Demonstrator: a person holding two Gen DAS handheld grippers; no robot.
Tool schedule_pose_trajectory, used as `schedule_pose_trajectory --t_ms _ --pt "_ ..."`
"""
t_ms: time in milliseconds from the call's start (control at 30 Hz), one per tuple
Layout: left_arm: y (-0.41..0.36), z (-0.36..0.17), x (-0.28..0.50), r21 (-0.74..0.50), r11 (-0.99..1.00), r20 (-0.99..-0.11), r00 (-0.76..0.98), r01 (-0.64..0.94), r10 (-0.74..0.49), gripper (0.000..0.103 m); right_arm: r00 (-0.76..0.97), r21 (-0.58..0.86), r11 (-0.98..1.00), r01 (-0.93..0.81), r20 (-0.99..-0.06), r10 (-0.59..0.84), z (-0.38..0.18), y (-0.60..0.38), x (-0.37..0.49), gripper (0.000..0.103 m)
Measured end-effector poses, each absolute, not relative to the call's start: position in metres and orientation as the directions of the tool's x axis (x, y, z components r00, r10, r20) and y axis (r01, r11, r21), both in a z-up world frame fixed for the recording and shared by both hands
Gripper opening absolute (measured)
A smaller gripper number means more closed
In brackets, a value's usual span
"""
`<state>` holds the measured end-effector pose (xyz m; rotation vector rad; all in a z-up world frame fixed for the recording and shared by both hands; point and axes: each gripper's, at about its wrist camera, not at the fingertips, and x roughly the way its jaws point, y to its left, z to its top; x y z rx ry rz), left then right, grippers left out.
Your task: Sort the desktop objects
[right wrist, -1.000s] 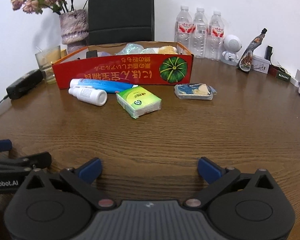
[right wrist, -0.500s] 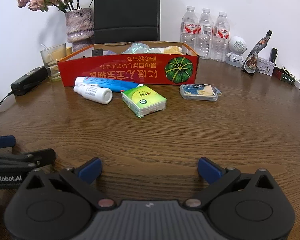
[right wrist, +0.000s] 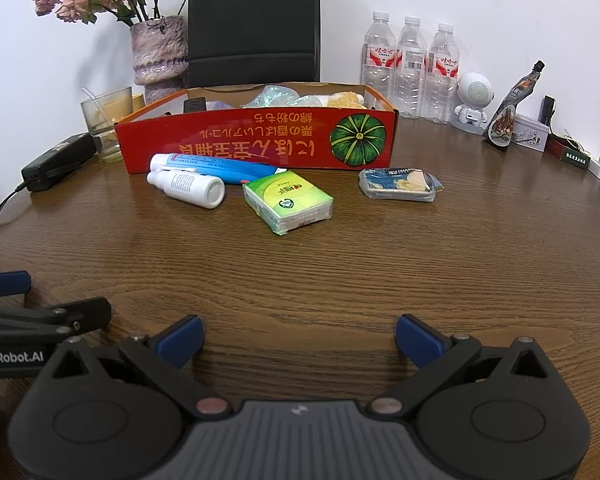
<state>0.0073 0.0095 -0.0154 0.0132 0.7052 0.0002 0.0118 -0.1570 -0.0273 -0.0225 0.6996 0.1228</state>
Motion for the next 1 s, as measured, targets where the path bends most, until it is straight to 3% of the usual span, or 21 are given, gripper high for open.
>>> schedule_pose_trajectory --t_ms 267,367,467,600,633,700,833,933,1000 --pt "0.010 -0.014 0.007 0.011 1.000 -0.641 0.767 -0.003 0.009 0.103 0.758 0.022 0.992 -0.121 -0.643 0.106 -0.028 -0.157 0.012 0.103" --pt "0.012 0.003 0.011 -0.065 0.998 -0.552 0.833 0.000 -0.036 0.103 0.759 0.024 0.993 -0.120 -0.643 0.107 -0.028 -0.157 0.012 0.103" --pt "0.007 0.023 0.057 -0.179 0.984 -0.565 0.821 -0.020 -0.086 0.103 0.758 0.025 0.992 -0.124 -0.643 0.111 -0.028 -0.157 0.013 0.103" --pt "-0.003 0.025 0.130 -0.255 0.956 -0.621 0.783 -0.146 -0.046 0.103 0.757 0.027 0.991 -0.133 -0.642 0.119 -0.028 -0.157 0.015 0.103" --pt "-0.005 0.022 0.147 -0.259 0.948 -0.641 0.767 -0.184 -0.026 0.101 0.757 0.032 0.990 -0.139 -0.641 0.127 -0.027 -0.158 0.016 0.103" --pt "-0.005 0.017 0.141 -0.215 0.965 -0.648 0.761 -0.151 -0.025 0.079 0.756 0.040 0.988 -0.151 -0.639 0.142 -0.027 -0.159 0.019 0.102" --pt "-0.004 0.008 0.125 -0.117 0.991 -0.656 0.754 -0.065 -0.028 0.053 0.766 0.058 0.989 -0.140 -0.626 0.145 -0.017 -0.171 0.047 0.093" --pt "-0.003 0.000 0.113 -0.043 0.999 -0.662 0.749 0.002 -0.029 0.044 0.769 0.061 0.979 -0.197 -0.610 0.192 -0.009 -0.173 0.079 0.087" --pt "-0.003 -0.005 0.105 0.007 0.999 -0.666 0.745 0.046 -0.030 0.044 0.763 0.043 0.968 -0.248 -0.607 0.223 -0.007 -0.168 0.099 0.086"
